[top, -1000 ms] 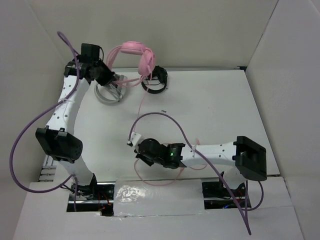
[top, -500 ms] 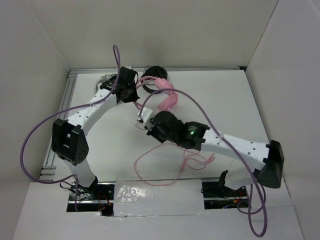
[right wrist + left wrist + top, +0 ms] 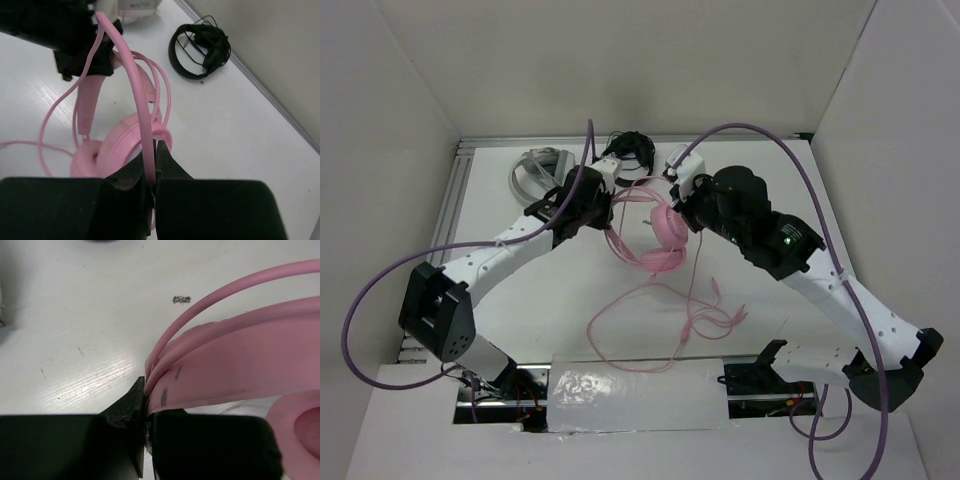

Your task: Wrap the headphones

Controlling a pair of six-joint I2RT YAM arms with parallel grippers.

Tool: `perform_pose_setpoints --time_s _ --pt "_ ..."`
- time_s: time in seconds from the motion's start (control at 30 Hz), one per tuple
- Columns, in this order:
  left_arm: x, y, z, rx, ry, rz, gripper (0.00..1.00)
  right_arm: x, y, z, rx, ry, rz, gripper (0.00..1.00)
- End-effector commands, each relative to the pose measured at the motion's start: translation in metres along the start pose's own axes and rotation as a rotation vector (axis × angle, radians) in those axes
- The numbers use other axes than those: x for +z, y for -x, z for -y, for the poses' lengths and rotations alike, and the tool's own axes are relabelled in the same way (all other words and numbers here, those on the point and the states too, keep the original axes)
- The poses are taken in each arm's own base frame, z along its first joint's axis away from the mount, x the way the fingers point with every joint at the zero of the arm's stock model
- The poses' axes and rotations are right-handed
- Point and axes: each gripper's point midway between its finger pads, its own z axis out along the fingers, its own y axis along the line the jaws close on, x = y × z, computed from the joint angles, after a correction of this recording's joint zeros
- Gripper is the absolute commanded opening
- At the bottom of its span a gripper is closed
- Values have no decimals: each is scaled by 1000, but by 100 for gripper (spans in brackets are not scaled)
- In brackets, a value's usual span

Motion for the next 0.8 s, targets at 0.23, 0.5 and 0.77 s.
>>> perform_pose_setpoints --time_s 0.23,0.5,0.77 --pt "-42 46 19 -173 15 108 0 5 7 -27 -22 139 25 0" --pt "-23 46 -21 -468 178 -28 0 -29 8 -35 -14 41 79 0" --pt "-34 46 -32 -726 123 -129 0 -23 -12 -47 -21 33 43 0"
